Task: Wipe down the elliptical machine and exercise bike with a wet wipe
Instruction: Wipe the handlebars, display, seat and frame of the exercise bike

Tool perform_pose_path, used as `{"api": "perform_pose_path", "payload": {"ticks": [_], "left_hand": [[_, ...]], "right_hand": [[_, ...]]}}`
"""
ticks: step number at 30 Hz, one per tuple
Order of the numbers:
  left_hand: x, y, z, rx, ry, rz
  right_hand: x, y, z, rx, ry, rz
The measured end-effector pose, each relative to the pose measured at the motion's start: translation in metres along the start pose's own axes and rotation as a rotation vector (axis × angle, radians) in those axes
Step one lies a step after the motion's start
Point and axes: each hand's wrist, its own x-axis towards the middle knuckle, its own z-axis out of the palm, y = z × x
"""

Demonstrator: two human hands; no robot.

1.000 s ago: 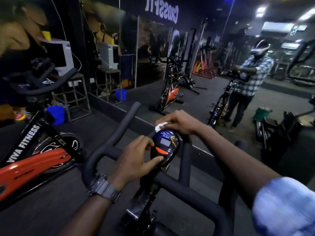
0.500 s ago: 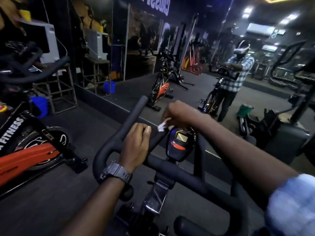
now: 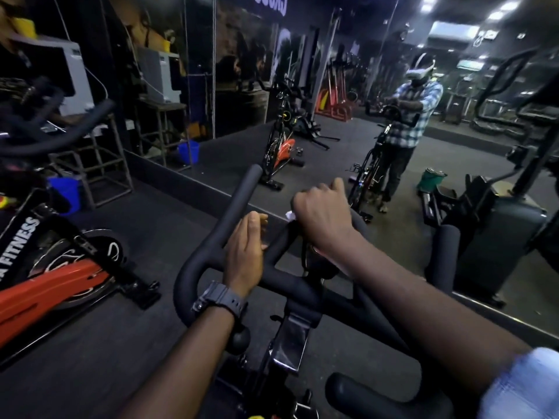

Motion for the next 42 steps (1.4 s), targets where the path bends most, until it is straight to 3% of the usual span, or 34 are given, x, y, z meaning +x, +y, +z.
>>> {"api": "perform_pose_path", "payload": {"ticks": [6,8,10,11,13,14,16,17,19,21,23,26,29,32,39,42], "left_hand": [[0.0,0.003,0.001,-0.169,-0.037,-0.08],[0.002,0.005,0.003,-0.187,-0.102,-0.107],[0.007,0.005,0.009,-0.171,-0.2,-0.132],[0.011,0.005,0.012,-0.171,-0.242,-0.165],[0.021,0.007,0.019,-0.17,-0.311,-0.227],[0.027,0.01,0.02,-0.166,-0.317,-0.252],[0.038,0.014,0.023,-0.18,-0.37,-0.311],[0.045,0.014,0.023,-0.201,-0.425,-0.352],[0.054,0.017,0.023,-0.263,-0.493,-0.377],[0.057,0.022,0.028,-0.326,-0.533,-0.367],[0.059,0.025,0.037,-0.368,-0.473,-0.347],[0.067,0.017,0.044,-0.462,-0.404,-0.347],[0.072,0.009,0.035,-0.546,-0.338,-0.337],[0.069,0.008,0.042,-0.525,-0.307,-0.278],[0.059,0.007,0.053,-0.396,-0.185,-0.225],[0.059,0.005,0.052,-0.383,-0.151,-0.199]], "right_hand": [[-0.068,-0.059,0.043,0.084,-0.04,-0.329],[-0.059,-0.044,0.039,0.041,0.068,-0.243],[-0.043,-0.024,0.037,-0.061,0.049,-0.117],[-0.03,-0.031,0.037,-0.039,0.0,-0.069],[-0.028,-0.058,0.043,-0.081,-0.427,-0.028],[-0.038,-0.067,0.056,-0.091,-0.514,-0.01],[-0.066,-0.071,0.059,-0.115,-0.387,-0.228],[-0.073,-0.059,0.06,-0.057,-0.224,-0.348],[-0.055,-0.033,0.036,0.023,0.038,-0.211],[-0.02,-0.01,0.023,0.057,-0.008,-0.079],[0.006,-0.006,0.01,0.069,-0.155,0.017],[0.015,-0.031,0.014,0.127,-0.052,0.118],[-0.001,-0.042,0.011,0.044,-0.271,0.046],[0.031,0.007,0.009,0.126,-0.343,-0.11],[0.089,0.093,0.019,0.355,-0.787,0.059],[0.087,0.108,0.026,0.376,-0.882,-0.093]]}}
